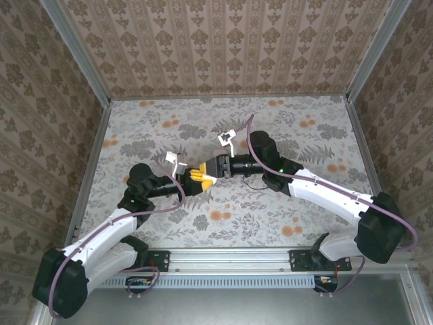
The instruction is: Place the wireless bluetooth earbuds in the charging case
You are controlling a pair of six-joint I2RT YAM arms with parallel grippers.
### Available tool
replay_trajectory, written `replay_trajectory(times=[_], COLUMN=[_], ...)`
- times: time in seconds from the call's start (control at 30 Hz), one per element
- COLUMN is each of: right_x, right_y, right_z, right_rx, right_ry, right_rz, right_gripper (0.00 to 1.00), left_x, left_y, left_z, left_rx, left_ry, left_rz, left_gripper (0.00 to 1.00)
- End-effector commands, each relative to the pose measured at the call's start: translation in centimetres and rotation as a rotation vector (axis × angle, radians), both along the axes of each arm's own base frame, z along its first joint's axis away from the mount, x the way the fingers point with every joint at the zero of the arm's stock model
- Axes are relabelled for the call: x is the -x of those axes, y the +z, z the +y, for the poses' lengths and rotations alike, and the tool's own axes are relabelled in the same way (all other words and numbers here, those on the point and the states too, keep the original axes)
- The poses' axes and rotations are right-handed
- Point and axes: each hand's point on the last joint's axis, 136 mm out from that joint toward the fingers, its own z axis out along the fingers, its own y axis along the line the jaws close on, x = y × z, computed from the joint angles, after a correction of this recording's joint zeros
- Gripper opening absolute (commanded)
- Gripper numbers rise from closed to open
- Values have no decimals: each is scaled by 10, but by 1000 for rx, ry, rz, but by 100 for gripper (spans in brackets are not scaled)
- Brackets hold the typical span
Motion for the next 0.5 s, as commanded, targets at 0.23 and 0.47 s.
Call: replay_trajectory(times=[0.23, 0.47], right_x=[-7, -8], right_y=[16, 21], right_z=[-8, -12], right_rx=[3, 28], right_ry=[-37, -50], right_rz=[-63, -92], right_gripper=[14, 13], left_x=[-2, -4], left_y=[12, 8], left_z=[3, 5], left_rx=[8, -4], left_ry=[11, 22], left_rz=[-65, -63], left_gripper=[4, 3])
